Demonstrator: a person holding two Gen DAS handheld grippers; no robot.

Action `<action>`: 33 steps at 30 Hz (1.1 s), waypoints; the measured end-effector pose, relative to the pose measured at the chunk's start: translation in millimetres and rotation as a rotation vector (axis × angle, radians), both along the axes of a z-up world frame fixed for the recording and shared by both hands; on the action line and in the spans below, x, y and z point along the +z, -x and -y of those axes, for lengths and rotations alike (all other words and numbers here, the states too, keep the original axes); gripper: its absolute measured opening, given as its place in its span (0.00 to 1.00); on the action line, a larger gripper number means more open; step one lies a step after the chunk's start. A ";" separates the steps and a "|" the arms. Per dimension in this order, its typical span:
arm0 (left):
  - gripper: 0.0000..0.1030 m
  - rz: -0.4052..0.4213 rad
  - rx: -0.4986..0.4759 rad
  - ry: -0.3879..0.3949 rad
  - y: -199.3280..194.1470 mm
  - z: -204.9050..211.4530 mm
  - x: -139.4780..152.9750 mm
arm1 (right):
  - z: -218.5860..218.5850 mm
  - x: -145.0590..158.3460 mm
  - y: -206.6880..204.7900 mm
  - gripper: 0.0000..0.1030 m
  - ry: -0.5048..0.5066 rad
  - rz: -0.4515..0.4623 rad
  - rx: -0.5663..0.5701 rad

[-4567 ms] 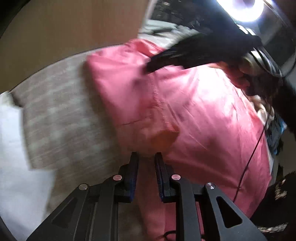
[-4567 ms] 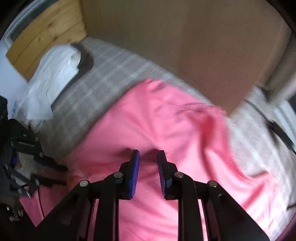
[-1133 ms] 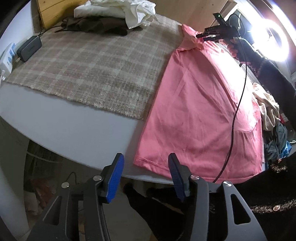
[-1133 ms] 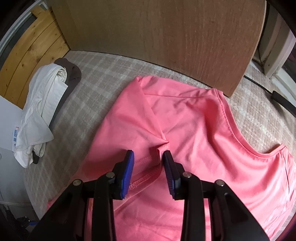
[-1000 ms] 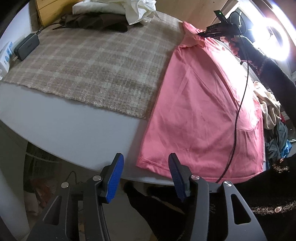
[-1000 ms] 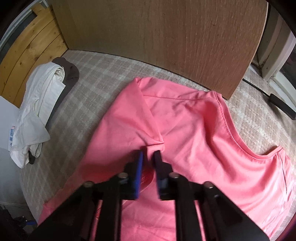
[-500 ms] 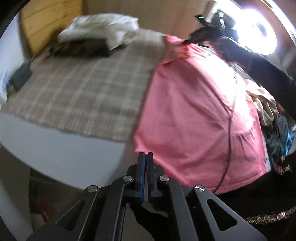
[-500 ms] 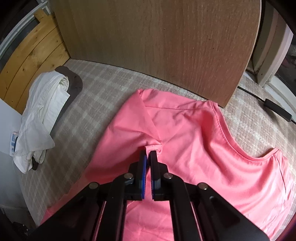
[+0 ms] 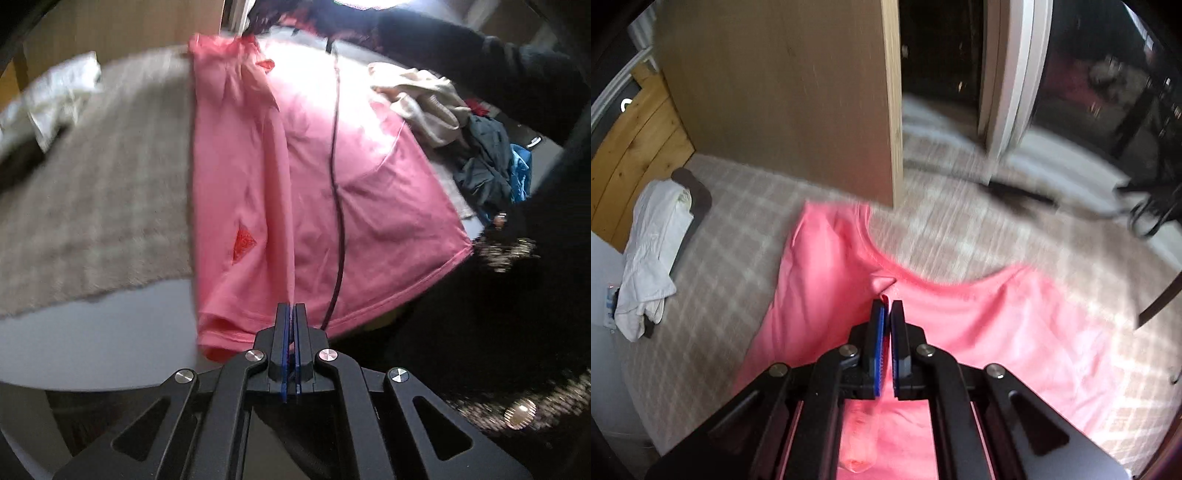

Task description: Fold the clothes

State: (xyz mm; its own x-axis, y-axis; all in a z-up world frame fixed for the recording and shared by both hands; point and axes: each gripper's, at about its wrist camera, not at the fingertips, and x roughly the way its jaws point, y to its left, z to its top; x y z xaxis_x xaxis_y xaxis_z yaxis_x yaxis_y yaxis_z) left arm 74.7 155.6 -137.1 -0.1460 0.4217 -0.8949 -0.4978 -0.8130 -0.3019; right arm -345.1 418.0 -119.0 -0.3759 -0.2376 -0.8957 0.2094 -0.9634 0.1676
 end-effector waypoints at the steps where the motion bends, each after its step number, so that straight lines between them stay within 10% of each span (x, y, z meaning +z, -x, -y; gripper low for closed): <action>1: 0.02 0.024 0.009 -0.004 2.6 -0.1 -4.7 | -0.9 -0.5 -2.1 0.06 0.003 0.007 0.000; 10: 0.20 0.136 0.025 -0.118 -38.9 33.0 23.1 | -21.9 16.3 -31.4 0.09 0.086 0.048 -0.010; 18: 0.22 0.013 0.106 0.040 -18.0 56.4 14.1 | -33.1 91.2 -140.4 0.22 0.208 -0.006 0.104; 26: 0.22 -0.044 -0.094 0.119 0.3 36.6 -2.9 | 82.4 -18.2 -313.5 0.27 0.189 0.262 0.338; 33: 0.22 -0.069 -0.318 0.095 11.1 32.3 4.9 | 140.2 -64.5 -388.2 0.27 0.243 0.322 0.298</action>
